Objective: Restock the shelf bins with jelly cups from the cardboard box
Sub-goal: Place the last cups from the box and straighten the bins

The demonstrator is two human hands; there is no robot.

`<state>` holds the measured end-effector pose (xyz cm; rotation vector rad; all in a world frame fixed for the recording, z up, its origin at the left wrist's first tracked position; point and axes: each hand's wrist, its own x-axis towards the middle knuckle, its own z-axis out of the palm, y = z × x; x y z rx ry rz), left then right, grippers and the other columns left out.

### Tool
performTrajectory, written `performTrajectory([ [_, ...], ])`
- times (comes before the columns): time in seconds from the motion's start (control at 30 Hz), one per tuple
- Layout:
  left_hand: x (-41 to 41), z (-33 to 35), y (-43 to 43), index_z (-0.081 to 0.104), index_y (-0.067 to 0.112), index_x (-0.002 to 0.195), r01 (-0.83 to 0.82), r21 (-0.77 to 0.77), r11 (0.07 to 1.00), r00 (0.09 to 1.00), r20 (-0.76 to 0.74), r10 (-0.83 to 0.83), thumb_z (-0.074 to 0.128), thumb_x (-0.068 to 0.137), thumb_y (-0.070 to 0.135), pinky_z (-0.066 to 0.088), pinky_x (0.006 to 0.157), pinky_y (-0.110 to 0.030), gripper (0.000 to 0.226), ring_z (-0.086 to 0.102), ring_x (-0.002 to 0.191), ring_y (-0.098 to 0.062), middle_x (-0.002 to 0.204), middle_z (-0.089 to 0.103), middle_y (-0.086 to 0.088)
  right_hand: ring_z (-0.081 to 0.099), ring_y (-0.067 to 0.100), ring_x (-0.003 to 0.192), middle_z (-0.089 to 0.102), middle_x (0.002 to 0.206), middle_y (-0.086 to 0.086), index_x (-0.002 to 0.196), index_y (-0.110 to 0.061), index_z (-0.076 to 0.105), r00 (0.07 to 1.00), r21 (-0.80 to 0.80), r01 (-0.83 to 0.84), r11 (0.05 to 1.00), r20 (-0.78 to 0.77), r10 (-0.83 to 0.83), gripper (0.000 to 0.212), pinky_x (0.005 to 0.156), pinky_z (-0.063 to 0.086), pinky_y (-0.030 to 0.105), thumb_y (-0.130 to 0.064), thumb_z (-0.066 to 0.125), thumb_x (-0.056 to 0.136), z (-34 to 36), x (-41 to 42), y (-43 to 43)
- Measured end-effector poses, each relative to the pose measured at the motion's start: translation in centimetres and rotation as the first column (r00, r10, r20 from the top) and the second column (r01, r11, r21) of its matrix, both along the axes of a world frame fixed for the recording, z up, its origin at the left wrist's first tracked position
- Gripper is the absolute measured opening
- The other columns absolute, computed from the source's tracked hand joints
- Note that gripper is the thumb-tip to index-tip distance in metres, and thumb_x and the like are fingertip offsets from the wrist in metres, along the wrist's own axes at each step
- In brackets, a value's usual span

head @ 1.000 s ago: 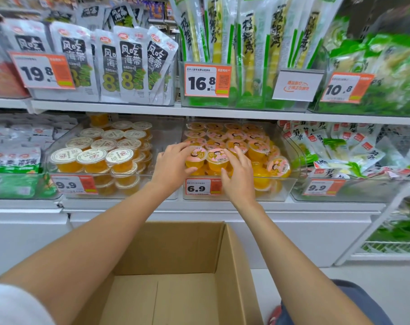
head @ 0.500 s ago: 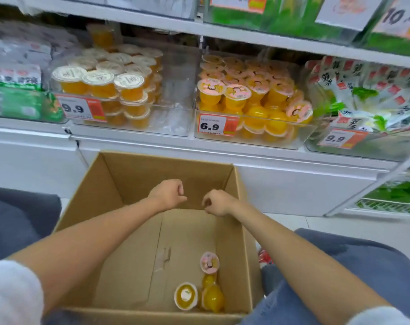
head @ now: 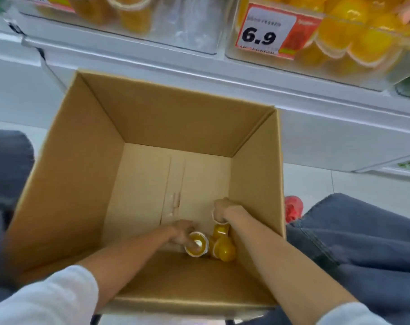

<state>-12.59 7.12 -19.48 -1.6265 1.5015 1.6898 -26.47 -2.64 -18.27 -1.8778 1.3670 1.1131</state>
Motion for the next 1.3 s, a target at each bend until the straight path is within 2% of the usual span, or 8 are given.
performTrajectory([
  [0.17, -1.6, -2.1, 1.2, 0.049, 0.026, 0.137, -0.137, -0.017, 0.99, 0.99, -0.027, 0.137, 0.089, 0.061, 0.033, 0.044, 0.101, -0.026, 0.087, 0.052, 0.121, -0.015, 0.134, 0.052, 0.008, 0.05, 0.035, 0.12, 0.049, 0.136, 0.017, 0.125, -0.013, 0.059, 0.998, 0.03, 0.049, 0.998, 0.027, -0.049, 0.039, 0.096, 0.043, 0.033, -0.021, 0.052, 0.087, -2.2, -1.0, 0.9],
  [0.37, -0.4, -2.0, -0.9, 0.046, 0.016, 0.142, -0.278, -0.082, 0.957, 0.959, 0.029, 0.281, 0.077, 0.074, 0.028, 0.042, 0.102, -0.024, 0.076, 0.052, 0.125, -0.018, 0.14, 0.052, -0.002, 0.028, 0.035, 0.138, 0.032, 0.148, 0.014, 0.146, -0.018, 0.03, 0.991, -0.108, 0.119, 0.987, 0.077, -0.111, 0.061, 0.115, 0.026, 0.04, -0.025, 0.054, 0.09, -2.9, -1.8, 1.2],
  [0.6, 4.7, 0.1, -3.2, 0.048, 0.016, 0.12, -0.511, -0.168, 0.843, 0.837, 0.126, 0.532, 0.076, 0.073, 0.04, 0.043, 0.077, -0.025, 0.06, 0.057, 0.106, -0.022, 0.11, 0.057, -0.001, 0.036, 0.033, 0.131, 0.038, 0.14, 0.011, 0.141, -0.021, 0.035, 0.999, -0.188, -0.012, 0.982, 0.033, 0.019, 0.06, 0.11, 0.029, 0.044, -0.023, 0.061, 0.087, -3.8, -1.8, 2.6],
  [0.77, 5.4, 3.3, -4.9, 0.04, 0.021, 0.09, -0.818, -0.121, 0.562, 0.573, -0.082, 0.815, 0.079, 0.072, 0.023, 0.059, 0.062, -0.03, 0.043, 0.063, 0.074, -0.019, 0.101, 0.056, -0.005, 0.044, 0.032, 0.119, 0.045, 0.126, 0.012, 0.124, -0.012, 0.043, 0.967, -0.272, 0.157, 0.949, 0.238, -0.092, 0.049, 0.101, 0.039, 0.04, -0.024, 0.062, 0.081, -1.0, 0.0, 1.5],
  [0.97, 4.8, 11.6, -9.1, 0.05, 0.024, 0.111, -0.905, -0.069, 0.419, 0.411, -0.388, 0.825, 0.074, 0.076, 0.005, 0.058, 0.077, -0.033, 0.047, 0.059, 0.095, -0.017, 0.114, 0.051, 0.0, 0.044, 0.031, 0.12, 0.034, 0.132, 0.008, 0.128, -0.022, 0.052, 0.798, -0.33, 0.348, 0.877, 0.595, -0.093, 0.056, 0.101, 0.043, 0.037, -0.036, 0.064, 0.075, 10.5, 2.3, -2.4],
  [1.07, 3.8, 17.8, -10.9, 0.063, 0.029, 0.119, -0.883, -0.124, 0.452, 0.448, -0.51, 0.735, 0.073, 0.075, 0.0, 0.055, 0.08, -0.031, 0.053, 0.061, 0.093, -0.015, 0.114, 0.064, -0.001, 0.041, 0.028, 0.125, 0.039, 0.136, 0.009, 0.135, -0.02, 0.049, 0.737, -0.42, 0.383, 0.823, 0.676, 0.002, 0.066, 0.107, 0.036, 0.033, -0.034, 0.064, 0.073, 17.5, 1.1, -3.4],
  [1.17, 2.4, 24.4, -12.7, 0.071, 0.028, 0.11, -0.853, -0.266, 0.449, 0.514, -0.58, 0.632, 0.071, 0.077, 0.009, 0.05, 0.079, -0.028, 0.039, 0.061, 0.09, -0.014, 0.109, 0.07, -0.003, 0.05, 0.022, 0.102, 0.054, 0.11, 0.001, 0.107, -0.022, 0.055, 0.647, -0.484, 0.497, 0.721, 0.76, 0.063, 0.05, 0.087, 0.044, 0.031, -0.036, 0.057, 0.059, 24.3, -0.7, -4.1],
  [1.3, -1.1, 32.6, -15.0, 0.063, 0.017, 0.126, -0.761, -0.493, 0.422, 0.645, -0.646, 0.408, 0.06, 0.091, 0.017, 0.043, 0.085, -0.021, 0.035, 0.056, 0.106, -0.01, 0.122, 0.062, 0.004, 0.05, 0.016, 0.119, 0.051, 0.127, 0.001, 0.119, -0.015, 0.062, 0.579, -0.597, 0.555, 0.58, 0.777, 0.247, 0.056, 0.1, 0.038, 0.022, -0.029, 0.061, 0.065, 31.4, -3.6, -5.4],
])
